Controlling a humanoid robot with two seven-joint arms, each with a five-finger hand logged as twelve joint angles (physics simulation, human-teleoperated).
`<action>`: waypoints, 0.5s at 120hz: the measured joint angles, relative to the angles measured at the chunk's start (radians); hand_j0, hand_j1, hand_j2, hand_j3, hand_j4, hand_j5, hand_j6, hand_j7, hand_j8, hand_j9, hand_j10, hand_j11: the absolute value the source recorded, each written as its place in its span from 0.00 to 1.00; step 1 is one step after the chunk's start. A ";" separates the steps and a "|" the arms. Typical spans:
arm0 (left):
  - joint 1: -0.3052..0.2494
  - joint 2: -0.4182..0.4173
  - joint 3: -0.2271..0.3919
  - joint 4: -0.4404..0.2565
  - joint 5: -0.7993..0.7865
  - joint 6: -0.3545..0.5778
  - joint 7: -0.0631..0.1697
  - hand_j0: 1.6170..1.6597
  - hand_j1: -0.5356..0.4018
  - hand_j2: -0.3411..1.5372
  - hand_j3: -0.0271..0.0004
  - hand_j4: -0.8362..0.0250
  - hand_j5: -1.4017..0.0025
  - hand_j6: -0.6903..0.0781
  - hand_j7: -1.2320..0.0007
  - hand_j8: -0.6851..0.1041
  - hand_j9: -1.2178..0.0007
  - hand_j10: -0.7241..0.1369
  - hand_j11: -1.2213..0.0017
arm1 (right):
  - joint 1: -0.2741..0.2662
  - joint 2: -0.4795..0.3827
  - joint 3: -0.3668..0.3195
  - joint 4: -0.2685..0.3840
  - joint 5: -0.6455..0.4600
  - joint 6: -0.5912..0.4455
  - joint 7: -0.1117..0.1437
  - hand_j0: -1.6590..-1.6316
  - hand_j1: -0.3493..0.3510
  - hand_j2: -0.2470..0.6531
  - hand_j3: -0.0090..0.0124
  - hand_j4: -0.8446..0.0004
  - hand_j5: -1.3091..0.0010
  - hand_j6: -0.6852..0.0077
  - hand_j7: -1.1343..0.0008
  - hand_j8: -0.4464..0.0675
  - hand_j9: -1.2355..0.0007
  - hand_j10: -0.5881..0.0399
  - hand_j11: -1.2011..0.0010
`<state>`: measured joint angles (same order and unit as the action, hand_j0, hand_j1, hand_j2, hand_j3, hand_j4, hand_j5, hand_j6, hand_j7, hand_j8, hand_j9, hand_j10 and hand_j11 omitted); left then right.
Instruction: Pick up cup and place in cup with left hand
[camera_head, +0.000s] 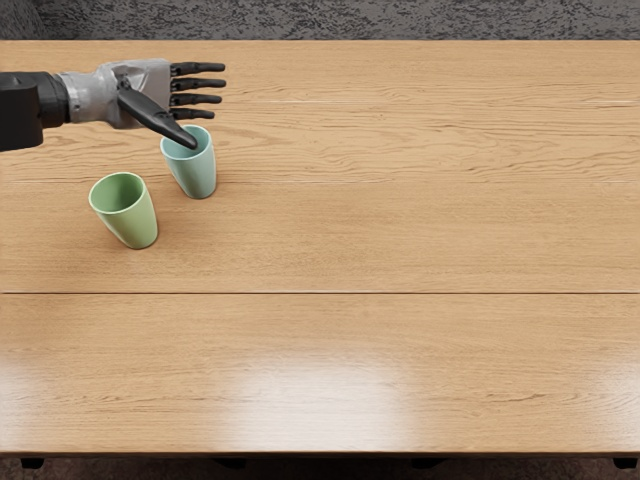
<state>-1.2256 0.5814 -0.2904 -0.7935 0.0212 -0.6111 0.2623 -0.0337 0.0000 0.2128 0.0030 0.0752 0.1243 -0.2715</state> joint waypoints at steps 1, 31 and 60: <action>0.000 0.000 0.000 0.000 0.000 0.000 0.000 0.96 0.92 0.18 0.99 0.95 0.98 0.87 0.98 0.84 0.98 0.82 0.98 | 0.000 0.000 0.000 0.000 0.000 0.000 0.000 0.04 0.00 0.27 0.42 1.00 1.00 0.99 1.00 0.87 1.00 0.94 1.00; -0.035 -0.008 -0.002 0.000 0.045 0.000 0.001 0.96 0.92 0.18 0.99 0.95 0.98 0.87 0.98 0.84 0.98 0.82 0.98 | -0.006 0.000 0.000 0.000 0.001 0.001 0.000 0.04 0.00 0.27 0.42 1.00 1.00 0.99 1.00 0.87 1.00 0.94 1.00; -0.125 -0.002 -0.007 0.004 0.144 0.000 0.037 0.96 0.92 0.18 0.99 0.94 0.98 0.87 0.98 0.84 0.98 0.82 0.98 | -0.007 0.000 0.001 0.000 0.001 0.001 0.000 0.04 0.00 0.27 0.42 1.00 1.00 0.99 1.00 0.87 1.00 0.94 1.00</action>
<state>-1.3506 0.5797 -0.2973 -0.7898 0.1648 -0.6111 0.2996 -0.0412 0.0000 0.2133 0.0031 0.0767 0.1248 -0.2715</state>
